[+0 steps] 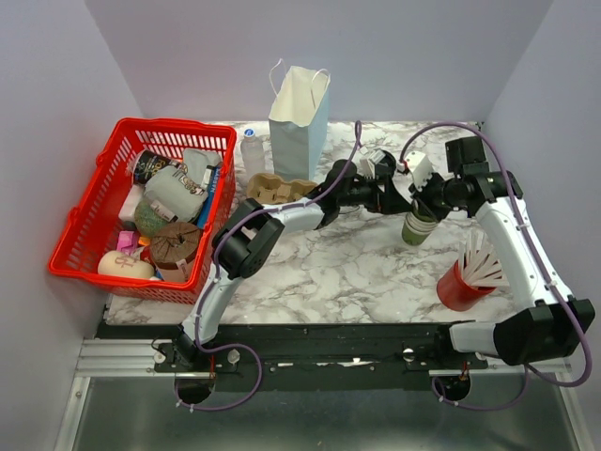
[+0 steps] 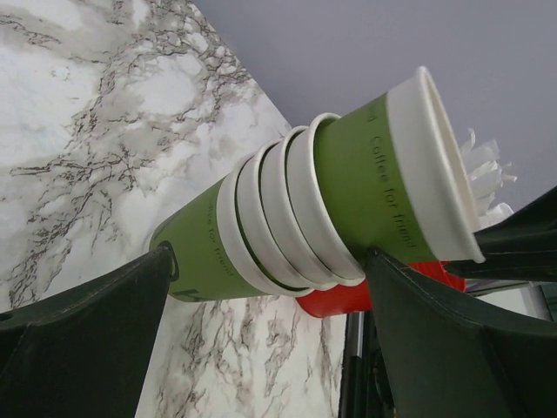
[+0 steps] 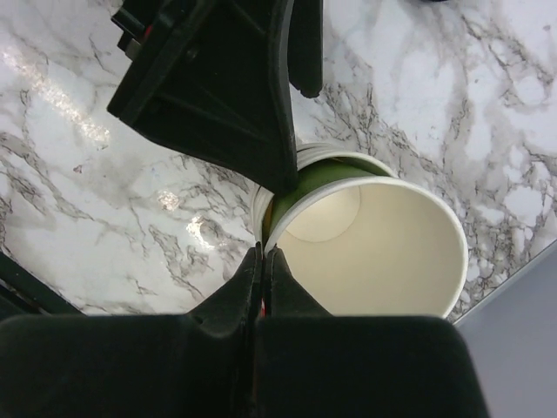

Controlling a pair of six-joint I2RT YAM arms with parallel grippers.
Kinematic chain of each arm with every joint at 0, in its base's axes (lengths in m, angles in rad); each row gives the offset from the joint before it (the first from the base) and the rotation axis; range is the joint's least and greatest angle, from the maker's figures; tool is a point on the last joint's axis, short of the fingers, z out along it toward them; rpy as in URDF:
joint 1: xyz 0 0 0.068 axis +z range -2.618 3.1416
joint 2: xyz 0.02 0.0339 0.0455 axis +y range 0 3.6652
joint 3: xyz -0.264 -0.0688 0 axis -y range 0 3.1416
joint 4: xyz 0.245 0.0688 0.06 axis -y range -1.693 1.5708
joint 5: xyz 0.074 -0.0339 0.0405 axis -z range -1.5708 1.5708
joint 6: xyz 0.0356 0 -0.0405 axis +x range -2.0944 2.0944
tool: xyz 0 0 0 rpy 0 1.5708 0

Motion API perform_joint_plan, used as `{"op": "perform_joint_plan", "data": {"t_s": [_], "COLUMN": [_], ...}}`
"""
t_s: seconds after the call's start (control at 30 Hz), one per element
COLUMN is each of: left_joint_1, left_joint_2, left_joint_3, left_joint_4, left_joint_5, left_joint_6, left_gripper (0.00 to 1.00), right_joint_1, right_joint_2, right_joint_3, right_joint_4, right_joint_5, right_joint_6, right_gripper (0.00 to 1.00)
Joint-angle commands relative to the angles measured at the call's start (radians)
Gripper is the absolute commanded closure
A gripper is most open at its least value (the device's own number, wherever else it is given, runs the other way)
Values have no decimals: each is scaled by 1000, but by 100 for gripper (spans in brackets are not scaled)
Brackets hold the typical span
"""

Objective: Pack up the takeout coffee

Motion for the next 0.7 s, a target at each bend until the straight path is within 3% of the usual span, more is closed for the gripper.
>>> {"op": "perform_joint_plan", "data": {"t_s": [0.0, 0.13, 0.43, 0.57, 0.67], "left_joint_1": [-22, -19, 37, 67, 101], "left_joint_2": [30, 23, -62, -137, -246], "left_joint_3": [18, 19, 87, 89, 34], "left_joint_4": [-70, -50, 48, -5, -114], "left_joint_5": [-74, -64, 81, 84, 5], "left_joint_6": [41, 44, 57, 76, 153], "left_gripper": [1, 1, 1, 1, 1], "right_joint_1": [24, 22, 24, 24, 33], "right_joint_2": [-39, -30, 41, 35, 21], "right_joint_3": [25, 77, 476, 495, 434], "right_joint_4": [40, -3, -237, -270, -267], "right_joint_5": [-64, -42, -13, -42, -109], "right_joint_6": [14, 11, -13, -36, -81], "right_gripper": [99, 99, 100, 99, 100]}}
